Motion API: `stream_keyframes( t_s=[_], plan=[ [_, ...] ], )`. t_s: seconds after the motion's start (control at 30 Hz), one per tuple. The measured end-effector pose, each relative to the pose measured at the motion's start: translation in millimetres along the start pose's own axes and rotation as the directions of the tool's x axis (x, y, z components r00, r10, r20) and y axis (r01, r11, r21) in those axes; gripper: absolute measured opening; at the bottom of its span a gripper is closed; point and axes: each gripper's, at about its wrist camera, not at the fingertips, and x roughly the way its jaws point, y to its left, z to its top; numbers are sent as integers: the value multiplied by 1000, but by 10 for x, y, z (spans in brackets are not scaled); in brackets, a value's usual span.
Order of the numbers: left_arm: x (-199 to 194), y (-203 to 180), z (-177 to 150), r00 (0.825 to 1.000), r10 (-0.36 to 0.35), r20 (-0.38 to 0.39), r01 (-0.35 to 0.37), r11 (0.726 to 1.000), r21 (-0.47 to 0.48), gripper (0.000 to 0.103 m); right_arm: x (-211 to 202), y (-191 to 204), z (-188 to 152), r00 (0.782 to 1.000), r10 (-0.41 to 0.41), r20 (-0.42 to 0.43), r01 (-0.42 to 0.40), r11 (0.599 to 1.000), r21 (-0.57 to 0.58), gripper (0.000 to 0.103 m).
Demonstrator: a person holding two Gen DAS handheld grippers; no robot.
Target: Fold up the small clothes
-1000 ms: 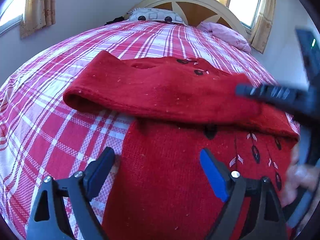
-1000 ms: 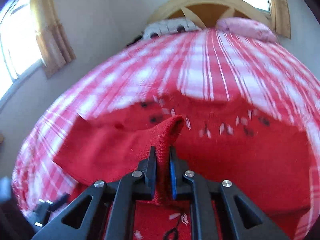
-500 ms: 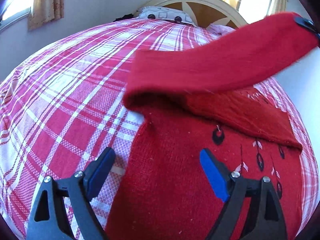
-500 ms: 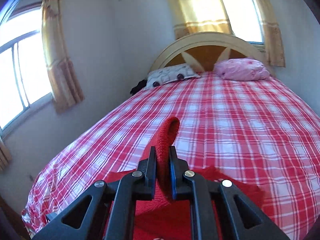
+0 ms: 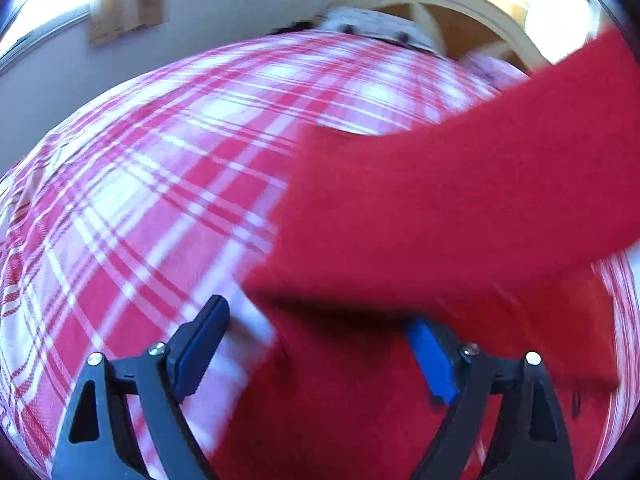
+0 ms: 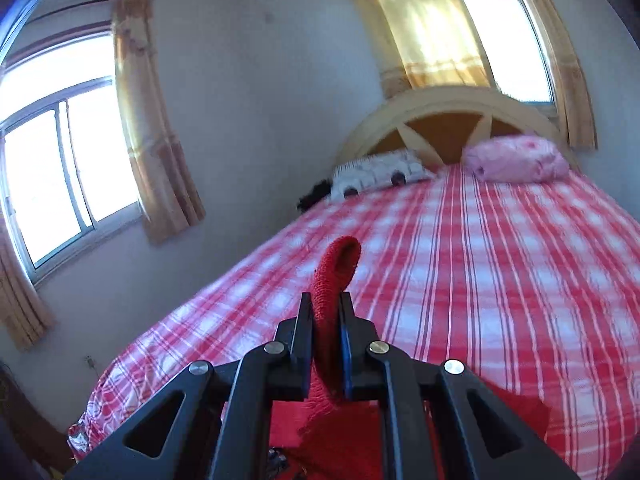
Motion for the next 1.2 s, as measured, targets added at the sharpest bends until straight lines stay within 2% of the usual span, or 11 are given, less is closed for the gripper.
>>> stream_keyframes(
  t_s=[0.07, 0.13, 0.37, 0.5, 0.67, 0.77, 0.9, 0.97, 1.03, 1.1, 1.2],
  plan=[
    [77, 162, 81, 1000, -6, -14, 5, 997, -76, 92, -115, -14, 40, 999, -14, 42, 15, 1000, -11, 11],
    [60, 288, 98, 1000, -6, 21, 9, 993, -118, 92, -180, -121, 30, 998, -30, 54, 30, 1000, -5, 11],
    [113, 305, 51, 999, 34, 21, -31, 993, -110, 91, -189, -943, -451, 980, -196, -46, 199, 976, 85, 11],
    [115, 255, 34, 998, 56, 18, -54, 994, -93, 91, -7, -1593, -1039, 948, -246, -200, 281, 945, 168, 11],
    [129, 225, 27, 996, 88, 12, -87, 994, -70, 92, 375, -2007, -1828, 859, -289, -424, 383, 910, 156, 11],
    [136, 221, 29, 996, 87, 12, -86, 994, -68, 92, 333, -2084, -1908, 874, -279, -398, 376, 907, 189, 12],
    [150, 201, 28, 996, 93, 9, -93, 994, -57, 94, 316, -2053, -1880, 864, -292, -411, 382, 910, 157, 17],
    [130, 222, 25, 997, 74, 5, -74, 996, -54, 94, 189, -2009, -1888, 862, -304, -405, 396, 903, 166, 25],
    [61, 261, 5, 999, 33, -8, -33, 999, -5, 94, -46, -2004, -1880, 863, -331, -382, 426, 883, 196, 38],
    [-13, 298, -44, 1000, 28, -12, -27, 999, 40, 94, -248, -1955, -1865, 866, -373, -334, 451, 870, 198, 40],
    [-201, 425, -122, 1000, 24, 14, -25, 999, 41, 94, -385, -1741, -1762, 881, -394, -264, 434, 894, 114, 40]
  ],
)
